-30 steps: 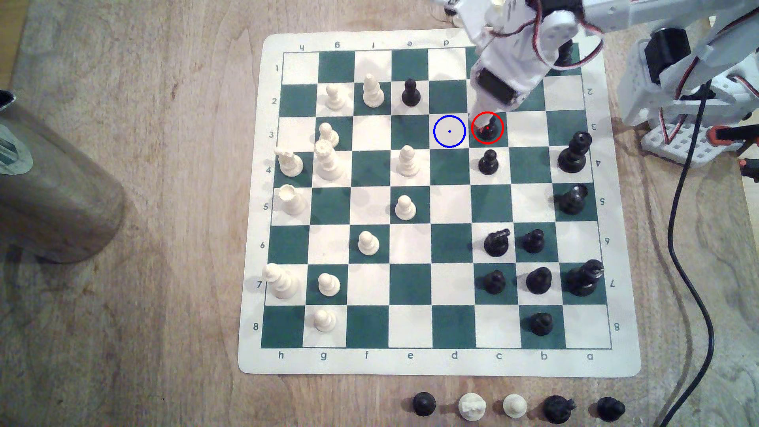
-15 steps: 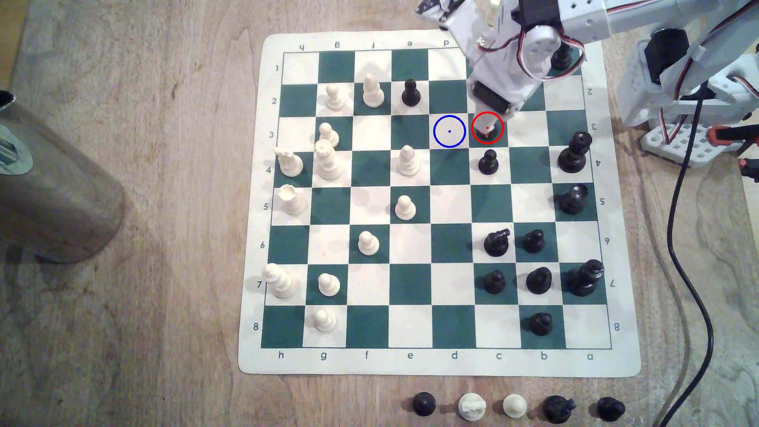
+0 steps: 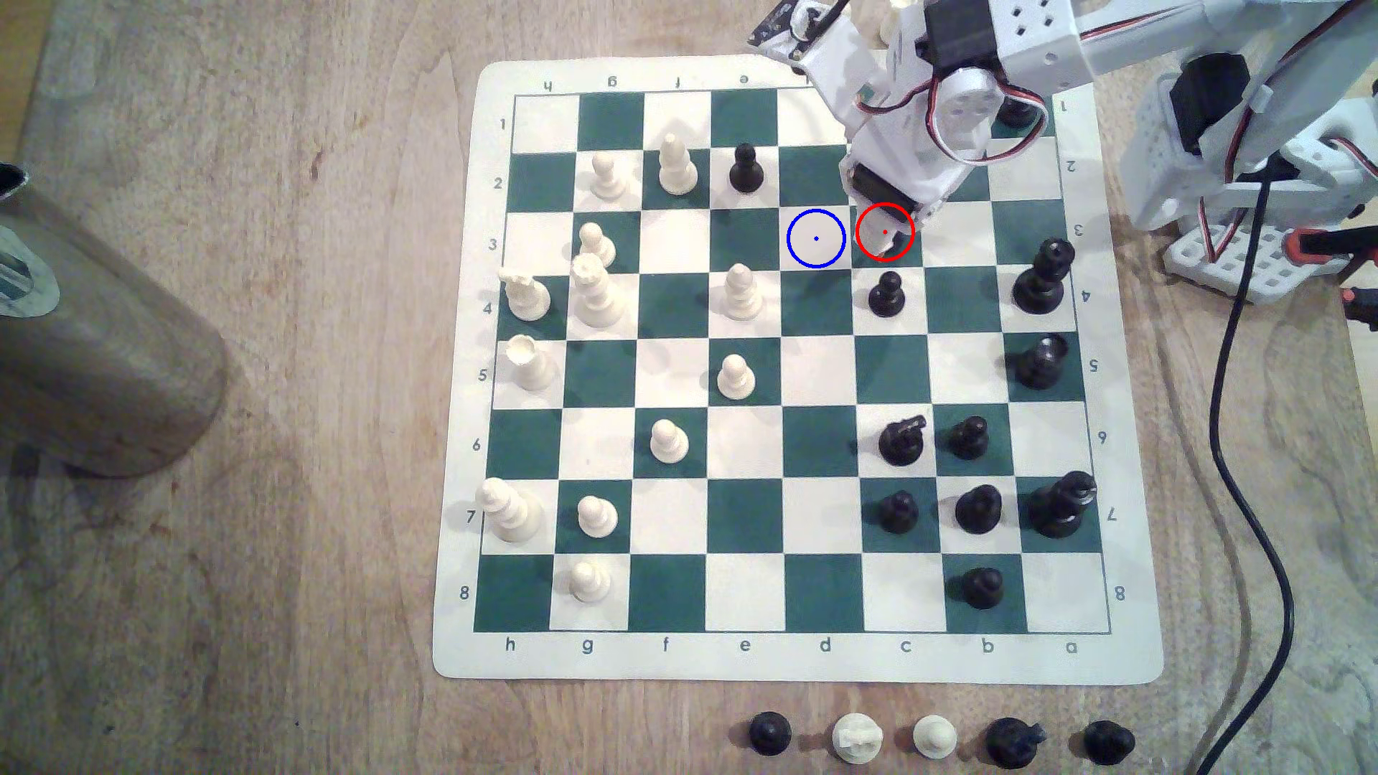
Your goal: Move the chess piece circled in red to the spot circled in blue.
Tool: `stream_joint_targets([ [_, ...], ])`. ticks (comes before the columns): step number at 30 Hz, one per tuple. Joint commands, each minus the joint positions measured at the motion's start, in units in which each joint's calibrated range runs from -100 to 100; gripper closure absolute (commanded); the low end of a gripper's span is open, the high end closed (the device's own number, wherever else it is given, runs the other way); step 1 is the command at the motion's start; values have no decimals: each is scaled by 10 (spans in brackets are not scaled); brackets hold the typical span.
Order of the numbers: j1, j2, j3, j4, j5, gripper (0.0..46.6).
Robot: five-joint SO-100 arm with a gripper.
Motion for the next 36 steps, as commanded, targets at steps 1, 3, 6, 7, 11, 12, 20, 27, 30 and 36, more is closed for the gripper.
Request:
stream_joint_targets([
  [1,0,-4,-22,-8,-2,353],
  [3,0,-3,-22,-10,-2,355],
  [6,0,-2,-22,-14,-3,359],
  [7,0,-2,-22,-14,-3,361],
  [11,0,-1,-22,-14,-3,392],
  [12,0,-2,-22,-14,-3,403],
  [20,0,-19,-16,-16,0,463],
  [27,16,-108,-59,83,22,463],
  [30,14,-119,-97,108,23,463],
  [36,-13,-66,-168,96,24,463],
])
